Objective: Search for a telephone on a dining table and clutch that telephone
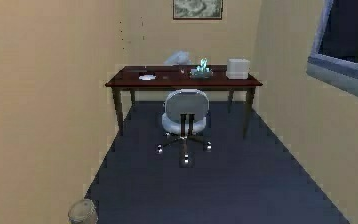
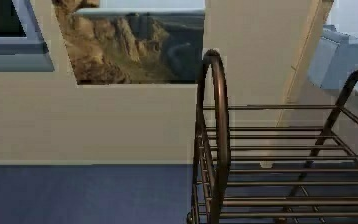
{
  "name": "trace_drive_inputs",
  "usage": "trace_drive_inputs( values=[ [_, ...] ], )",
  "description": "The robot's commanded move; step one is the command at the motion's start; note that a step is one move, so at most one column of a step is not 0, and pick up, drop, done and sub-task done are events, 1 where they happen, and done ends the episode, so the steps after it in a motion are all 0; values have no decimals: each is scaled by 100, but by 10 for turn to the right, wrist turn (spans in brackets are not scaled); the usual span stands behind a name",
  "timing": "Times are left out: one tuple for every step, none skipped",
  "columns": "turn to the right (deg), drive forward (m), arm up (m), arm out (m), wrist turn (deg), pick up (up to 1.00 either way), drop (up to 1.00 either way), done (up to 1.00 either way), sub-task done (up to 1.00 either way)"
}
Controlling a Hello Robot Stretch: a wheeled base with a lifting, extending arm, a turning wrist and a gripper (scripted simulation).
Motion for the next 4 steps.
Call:
trace_drive_inputs(
  values=[
    [0,100,0,0,0,0,0,0,0],
    [30,0,0,0,0,0,0,0,0],
    [0,40,0,0,0,0,0,0,0],
    [-450,0,0,0,0,0,0,0,0]
  ],
)
